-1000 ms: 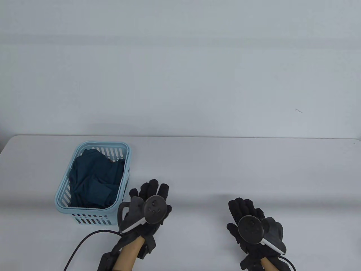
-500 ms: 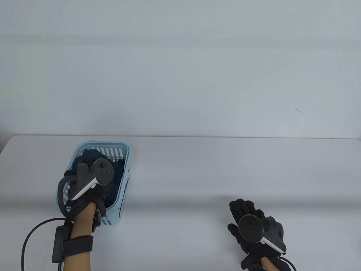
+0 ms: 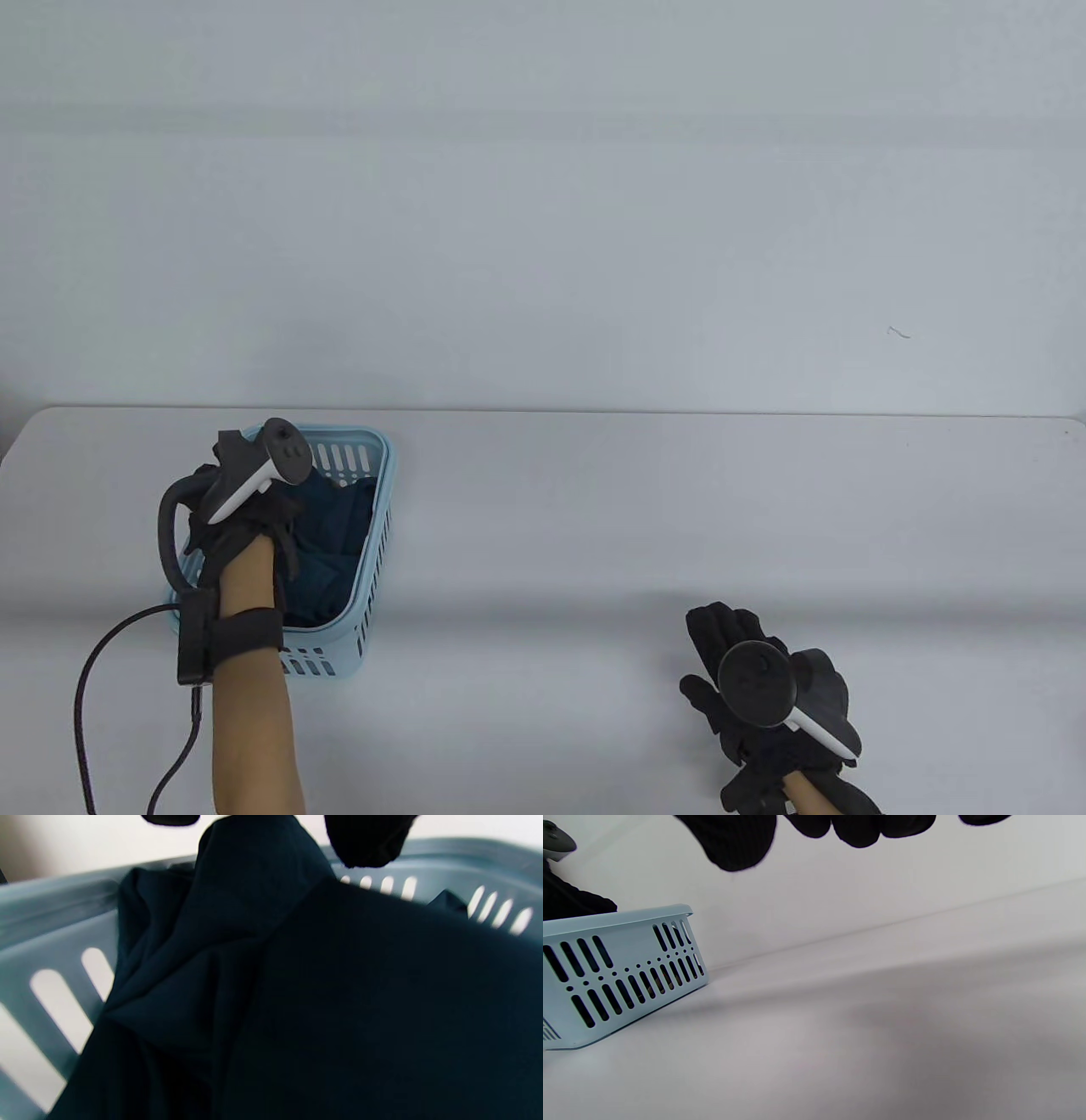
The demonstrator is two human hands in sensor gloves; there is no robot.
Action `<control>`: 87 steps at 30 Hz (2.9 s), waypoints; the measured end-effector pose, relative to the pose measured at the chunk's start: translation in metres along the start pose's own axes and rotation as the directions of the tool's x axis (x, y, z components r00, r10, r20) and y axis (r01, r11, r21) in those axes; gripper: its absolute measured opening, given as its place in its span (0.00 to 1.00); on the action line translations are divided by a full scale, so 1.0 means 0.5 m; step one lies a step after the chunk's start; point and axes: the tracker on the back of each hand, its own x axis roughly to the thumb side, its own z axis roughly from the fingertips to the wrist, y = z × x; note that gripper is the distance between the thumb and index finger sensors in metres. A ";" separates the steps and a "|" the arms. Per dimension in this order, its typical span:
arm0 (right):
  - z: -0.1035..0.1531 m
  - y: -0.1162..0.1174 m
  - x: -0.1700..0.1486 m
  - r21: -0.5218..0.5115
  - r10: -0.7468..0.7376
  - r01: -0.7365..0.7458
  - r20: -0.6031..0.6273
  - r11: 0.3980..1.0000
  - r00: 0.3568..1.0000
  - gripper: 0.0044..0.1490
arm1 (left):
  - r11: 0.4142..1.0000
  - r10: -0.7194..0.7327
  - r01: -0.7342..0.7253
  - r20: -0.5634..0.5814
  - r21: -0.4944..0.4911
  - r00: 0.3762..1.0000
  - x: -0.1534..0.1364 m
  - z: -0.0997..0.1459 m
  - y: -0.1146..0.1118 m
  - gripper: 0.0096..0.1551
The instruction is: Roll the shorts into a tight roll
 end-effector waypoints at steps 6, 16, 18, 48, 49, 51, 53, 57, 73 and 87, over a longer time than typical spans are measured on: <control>-0.003 0.007 0.004 0.027 -0.047 0.046 0.032 0.999 0.998 0.45 | 0.981 -0.195 0.194 -0.019 -0.023 0.981 0.019 -0.008 -0.017 0.55; -0.004 0.012 0.001 0.052 -0.045 0.044 0.024 0.998 0.999 0.45 | 0.927 -0.309 0.293 -0.035 -0.234 0.950 0.036 -0.029 -0.063 0.59; -0.005 0.014 -0.003 0.058 -0.046 0.045 0.015 0.997 0.999 0.45 | 0.902 -0.364 0.342 -0.036 -0.263 0.931 0.039 -0.033 -0.074 0.53; -0.004 0.012 -0.033 0.084 -0.061 0.065 -0.046 0.994 0.997 0.45 | 0.796 0.167 -0.203 0.115 0.570 0.979 -0.038 0.280 0.242 0.22; -0.004 0.012 -0.033 0.084 -0.061 0.065 -0.046 0.994 0.997 0.45 | 0.778 0.189 -0.236 0.141 0.582 0.972 -0.037 0.295 0.254 0.22; -0.004 0.011 -0.033 0.084 -0.064 0.068 -0.047 0.994 0.997 0.45 | 0.748 0.214 -0.285 0.188 0.600 0.958 -0.034 0.318 0.271 0.22; -0.004 0.012 -0.033 0.083 -0.068 0.072 -0.046 0.994 0.997 0.45 | 0.721 0.241 -0.346 0.251 0.601 0.938 -0.025 0.342 0.286 0.22; -0.005 0.012 -0.033 0.087 -0.069 0.073 -0.044 0.994 0.997 0.45 | 0.697 0.288 -0.468 0.384 0.544 0.877 0.006 0.377 0.302 0.22; -0.002 0.010 -0.053 0.093 -0.065 0.072 -0.076 0.993 0.995 0.45 | 0.805 0.402 -0.593 0.743 -0.009 0.535 0.305 0.381 0.146 0.22; -0.002 0.003 -0.074 0.069 -0.045 0.055 -0.142 0.996 0.989 0.45 | 0.991 0.056 -0.117 0.629 0.057 0.775 0.365 0.290 -0.096 0.35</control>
